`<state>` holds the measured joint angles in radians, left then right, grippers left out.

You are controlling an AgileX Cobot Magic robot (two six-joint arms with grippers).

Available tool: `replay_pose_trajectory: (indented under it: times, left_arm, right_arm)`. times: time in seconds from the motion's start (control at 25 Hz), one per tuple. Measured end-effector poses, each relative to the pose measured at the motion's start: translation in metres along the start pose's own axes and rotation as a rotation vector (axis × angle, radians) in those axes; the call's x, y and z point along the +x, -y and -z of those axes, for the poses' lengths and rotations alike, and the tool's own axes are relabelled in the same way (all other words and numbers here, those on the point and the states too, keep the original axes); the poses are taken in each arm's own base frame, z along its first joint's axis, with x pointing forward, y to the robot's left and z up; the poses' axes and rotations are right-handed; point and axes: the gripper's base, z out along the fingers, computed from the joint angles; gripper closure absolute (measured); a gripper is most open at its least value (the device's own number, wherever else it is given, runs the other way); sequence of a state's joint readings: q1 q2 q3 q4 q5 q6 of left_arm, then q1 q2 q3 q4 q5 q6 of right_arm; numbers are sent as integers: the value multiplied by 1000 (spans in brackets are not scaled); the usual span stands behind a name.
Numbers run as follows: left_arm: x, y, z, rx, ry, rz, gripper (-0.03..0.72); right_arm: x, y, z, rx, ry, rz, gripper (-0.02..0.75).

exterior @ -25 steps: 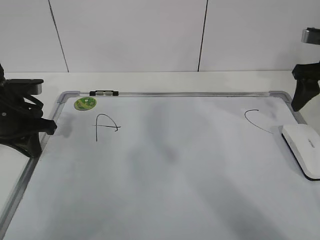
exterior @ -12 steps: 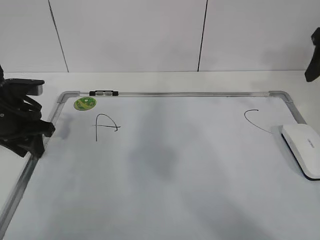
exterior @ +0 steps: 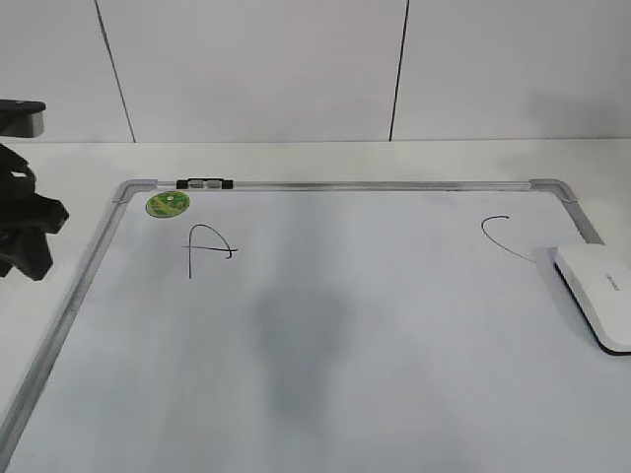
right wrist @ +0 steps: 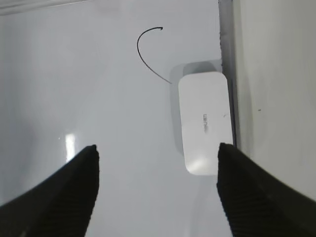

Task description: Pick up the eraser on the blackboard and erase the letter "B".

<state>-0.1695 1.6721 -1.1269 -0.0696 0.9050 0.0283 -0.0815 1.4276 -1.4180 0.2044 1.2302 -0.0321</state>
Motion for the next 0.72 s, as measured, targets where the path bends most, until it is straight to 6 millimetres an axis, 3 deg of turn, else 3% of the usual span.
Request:
replay_pose_trajectory:
  times: [0.36,0.72]
  left_arm:
    - [35,0,51,-24,-134,-25,419]
    - [66,5,102,10,12,-20,450]
  right_arm:
    - [76,-3,33,4,35,10,166]
    - [168,1,43,28,85,65,166]
